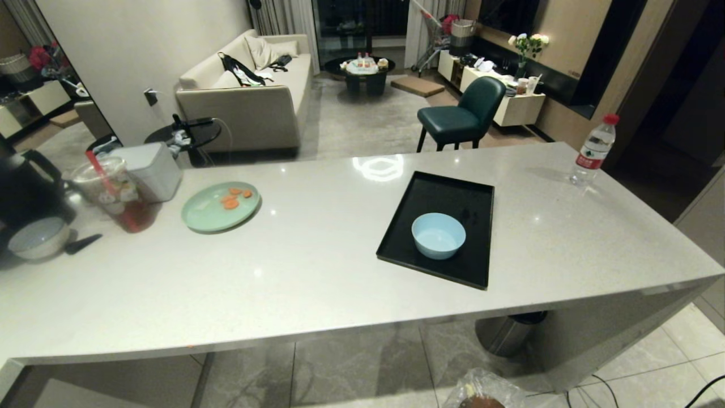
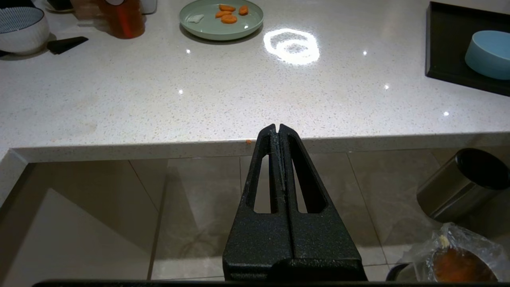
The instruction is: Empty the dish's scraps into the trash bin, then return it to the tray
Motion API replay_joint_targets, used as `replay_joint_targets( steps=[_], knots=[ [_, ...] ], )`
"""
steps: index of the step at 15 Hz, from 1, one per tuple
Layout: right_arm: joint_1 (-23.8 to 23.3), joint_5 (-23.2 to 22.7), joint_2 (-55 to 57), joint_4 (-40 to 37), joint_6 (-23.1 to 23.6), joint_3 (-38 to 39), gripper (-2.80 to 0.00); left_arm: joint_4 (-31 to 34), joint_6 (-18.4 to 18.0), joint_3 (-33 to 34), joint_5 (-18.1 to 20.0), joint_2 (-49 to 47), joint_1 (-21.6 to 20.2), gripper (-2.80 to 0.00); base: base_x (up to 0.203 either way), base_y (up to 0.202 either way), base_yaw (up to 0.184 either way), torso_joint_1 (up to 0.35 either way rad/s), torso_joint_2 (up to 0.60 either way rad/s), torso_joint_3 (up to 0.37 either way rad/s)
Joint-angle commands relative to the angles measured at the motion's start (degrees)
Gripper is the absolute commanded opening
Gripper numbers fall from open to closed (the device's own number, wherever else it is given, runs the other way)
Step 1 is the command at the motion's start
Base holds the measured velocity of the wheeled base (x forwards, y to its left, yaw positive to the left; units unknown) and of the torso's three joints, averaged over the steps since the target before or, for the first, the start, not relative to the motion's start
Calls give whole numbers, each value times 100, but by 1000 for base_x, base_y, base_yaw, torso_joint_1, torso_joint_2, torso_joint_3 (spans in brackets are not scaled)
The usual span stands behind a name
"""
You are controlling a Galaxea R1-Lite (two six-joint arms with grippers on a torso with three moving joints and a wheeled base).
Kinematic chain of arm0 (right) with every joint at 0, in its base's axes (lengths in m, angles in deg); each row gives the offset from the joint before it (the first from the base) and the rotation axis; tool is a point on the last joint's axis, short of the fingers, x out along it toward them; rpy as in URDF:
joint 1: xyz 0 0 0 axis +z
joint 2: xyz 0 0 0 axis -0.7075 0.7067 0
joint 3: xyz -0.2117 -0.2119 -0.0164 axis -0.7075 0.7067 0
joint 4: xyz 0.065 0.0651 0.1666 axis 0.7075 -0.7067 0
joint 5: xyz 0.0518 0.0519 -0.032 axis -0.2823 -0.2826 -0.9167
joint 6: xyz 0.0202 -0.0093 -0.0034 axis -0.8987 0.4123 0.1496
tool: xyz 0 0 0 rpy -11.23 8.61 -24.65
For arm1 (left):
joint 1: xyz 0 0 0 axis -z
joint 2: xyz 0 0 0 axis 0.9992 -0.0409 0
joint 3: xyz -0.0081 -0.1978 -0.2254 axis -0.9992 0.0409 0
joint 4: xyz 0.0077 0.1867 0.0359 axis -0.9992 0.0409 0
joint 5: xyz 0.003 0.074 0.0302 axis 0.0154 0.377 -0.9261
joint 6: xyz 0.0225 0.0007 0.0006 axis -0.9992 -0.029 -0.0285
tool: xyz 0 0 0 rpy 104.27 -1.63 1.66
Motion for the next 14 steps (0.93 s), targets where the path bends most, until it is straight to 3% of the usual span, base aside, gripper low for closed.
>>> replay_joint_targets(
  steps=[1,14],
  knots=[
    [-5,2,-260,6,-47,0,-280,-5,6,0,-3,-6,-7,-280,0,0,0,0,0,0],
    [-5,2,-260,6,-47,0,-280,-5,6,0,-3,-6,1,-280,0,0,0,0,0,0]
  ],
)
